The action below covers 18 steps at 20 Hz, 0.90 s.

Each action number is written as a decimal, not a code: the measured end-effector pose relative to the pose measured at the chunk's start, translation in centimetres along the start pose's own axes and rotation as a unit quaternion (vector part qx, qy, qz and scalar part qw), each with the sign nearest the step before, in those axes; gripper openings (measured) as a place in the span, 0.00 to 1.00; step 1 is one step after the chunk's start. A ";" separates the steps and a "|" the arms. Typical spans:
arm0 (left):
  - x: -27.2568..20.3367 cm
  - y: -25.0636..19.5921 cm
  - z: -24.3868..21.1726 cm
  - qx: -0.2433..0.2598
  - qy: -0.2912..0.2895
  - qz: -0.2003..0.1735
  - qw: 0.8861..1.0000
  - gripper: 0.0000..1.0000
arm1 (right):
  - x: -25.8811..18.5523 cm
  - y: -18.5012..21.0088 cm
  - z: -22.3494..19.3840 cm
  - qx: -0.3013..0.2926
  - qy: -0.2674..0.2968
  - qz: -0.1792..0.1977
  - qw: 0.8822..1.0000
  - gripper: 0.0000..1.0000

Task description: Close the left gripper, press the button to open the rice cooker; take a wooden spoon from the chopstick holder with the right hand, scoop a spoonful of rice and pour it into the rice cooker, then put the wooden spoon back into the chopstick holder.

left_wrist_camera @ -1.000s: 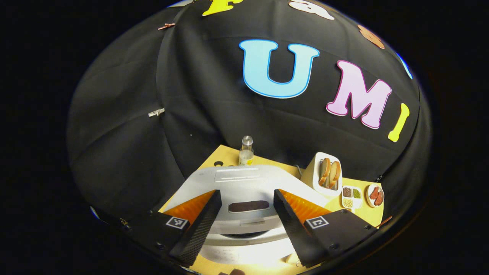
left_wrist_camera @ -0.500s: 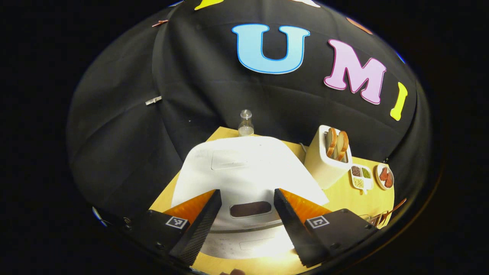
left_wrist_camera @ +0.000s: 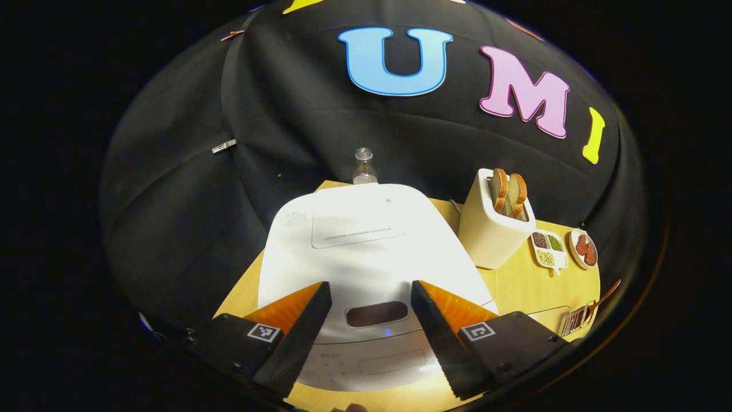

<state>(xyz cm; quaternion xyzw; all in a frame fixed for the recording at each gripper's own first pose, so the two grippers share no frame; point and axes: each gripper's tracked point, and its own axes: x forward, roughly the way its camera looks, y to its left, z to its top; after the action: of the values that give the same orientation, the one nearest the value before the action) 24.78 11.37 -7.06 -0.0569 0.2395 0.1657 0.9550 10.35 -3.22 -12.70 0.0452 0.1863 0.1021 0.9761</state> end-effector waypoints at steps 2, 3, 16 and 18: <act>0.2 -0.3 0.2 0.014 -0.005 -0.008 1.000 1.00 | 0.1 0.3 -0.1 -0.002 0.002 0.006 1.000 0.99; 0.1 -0.2 0.2 0.020 -0.006 -0.011 1.000 1.00 | 0.1 0.4 0.0 -0.002 0.003 0.009 1.000 0.99; -22.1 -1.5 2.2 -0.004 -0.217 -0.105 0.970 0.96 | -0.1 1.9 5.7 -0.042 -0.019 0.005 0.999 0.98; -25.4 -1.6 0.7 -0.019 -0.220 -0.128 0.967 0.95 | -1.4 1.6 6.6 -0.043 -0.022 -0.013 0.999 0.99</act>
<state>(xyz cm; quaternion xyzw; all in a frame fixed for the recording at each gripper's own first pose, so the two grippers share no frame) 4.56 2.65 5.68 -0.0673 0.0112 0.0546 0.9962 11.26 -2.25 -5.91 0.0035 0.1603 0.0966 0.9823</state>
